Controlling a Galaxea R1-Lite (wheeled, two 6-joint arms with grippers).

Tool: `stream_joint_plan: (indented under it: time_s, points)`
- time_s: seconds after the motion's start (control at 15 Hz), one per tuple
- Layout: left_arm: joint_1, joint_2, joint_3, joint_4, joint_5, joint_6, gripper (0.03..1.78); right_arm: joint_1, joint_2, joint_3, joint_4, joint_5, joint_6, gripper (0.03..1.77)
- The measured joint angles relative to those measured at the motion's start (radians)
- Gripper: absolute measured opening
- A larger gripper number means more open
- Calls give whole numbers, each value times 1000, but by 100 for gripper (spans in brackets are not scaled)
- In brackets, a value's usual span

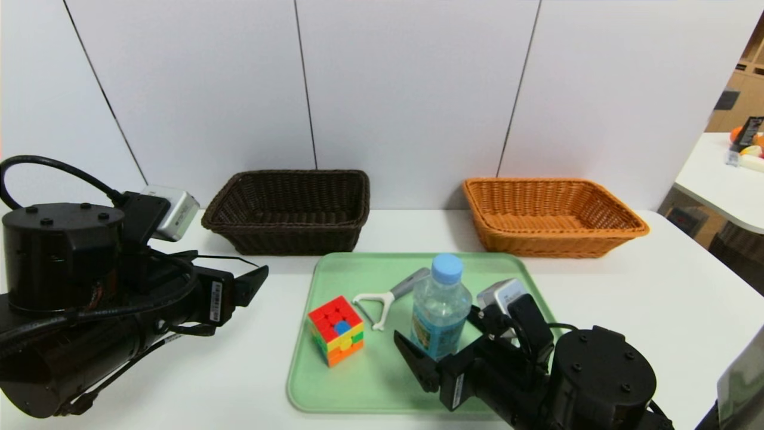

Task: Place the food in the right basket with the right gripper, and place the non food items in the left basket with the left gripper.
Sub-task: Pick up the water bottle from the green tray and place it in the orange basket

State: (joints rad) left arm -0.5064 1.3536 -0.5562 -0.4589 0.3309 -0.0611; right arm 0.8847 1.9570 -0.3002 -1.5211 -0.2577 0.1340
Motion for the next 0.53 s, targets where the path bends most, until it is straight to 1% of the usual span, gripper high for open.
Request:
stream_joint_plan:
  time_s: [0.53]
  points:
    - [0,0,2,0,0,-1,169,-7,40,-22,0,-12,3,170]
